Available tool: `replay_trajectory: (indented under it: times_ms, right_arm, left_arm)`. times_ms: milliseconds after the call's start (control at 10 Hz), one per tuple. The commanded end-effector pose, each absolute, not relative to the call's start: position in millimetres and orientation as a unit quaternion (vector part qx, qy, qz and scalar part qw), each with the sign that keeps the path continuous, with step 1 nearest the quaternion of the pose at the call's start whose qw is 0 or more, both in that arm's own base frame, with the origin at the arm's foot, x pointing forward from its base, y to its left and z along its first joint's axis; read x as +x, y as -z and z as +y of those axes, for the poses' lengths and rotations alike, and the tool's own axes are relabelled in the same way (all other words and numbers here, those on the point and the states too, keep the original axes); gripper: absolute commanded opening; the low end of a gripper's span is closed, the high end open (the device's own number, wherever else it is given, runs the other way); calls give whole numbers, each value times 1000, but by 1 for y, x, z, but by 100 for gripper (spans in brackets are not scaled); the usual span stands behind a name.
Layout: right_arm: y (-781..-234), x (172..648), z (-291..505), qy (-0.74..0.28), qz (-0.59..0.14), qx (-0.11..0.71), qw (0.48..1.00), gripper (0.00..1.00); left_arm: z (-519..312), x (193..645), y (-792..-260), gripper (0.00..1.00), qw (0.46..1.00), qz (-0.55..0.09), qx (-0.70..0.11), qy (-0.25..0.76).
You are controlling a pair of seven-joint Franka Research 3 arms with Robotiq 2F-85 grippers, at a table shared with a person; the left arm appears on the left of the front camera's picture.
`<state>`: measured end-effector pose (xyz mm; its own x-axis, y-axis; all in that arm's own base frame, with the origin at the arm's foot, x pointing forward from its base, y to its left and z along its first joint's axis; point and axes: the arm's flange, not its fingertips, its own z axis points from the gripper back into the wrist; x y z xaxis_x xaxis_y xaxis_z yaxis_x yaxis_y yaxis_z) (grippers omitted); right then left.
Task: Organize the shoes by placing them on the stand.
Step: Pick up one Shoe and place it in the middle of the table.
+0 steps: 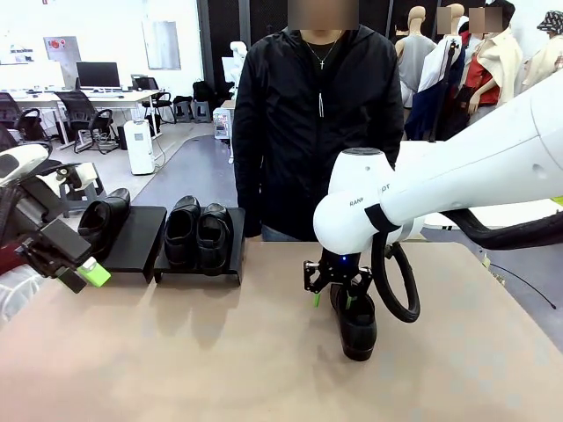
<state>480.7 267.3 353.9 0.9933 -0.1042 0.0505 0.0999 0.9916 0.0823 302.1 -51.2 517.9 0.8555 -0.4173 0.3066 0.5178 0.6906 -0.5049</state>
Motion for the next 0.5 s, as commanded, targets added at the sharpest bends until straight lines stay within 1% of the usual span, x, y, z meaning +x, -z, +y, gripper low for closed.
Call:
replay_trajectory:
  times_ms: [0,400]
  right_arm:
    - [-346,476,265,89,-40,13,995,0]
    - [-347,474,262,97,-48,8,994,0]
  left_arm:
    - [-50,302,-520,100,915,-80,-303,253]
    - [-50,302,-520,100,915,-80,-303,253]
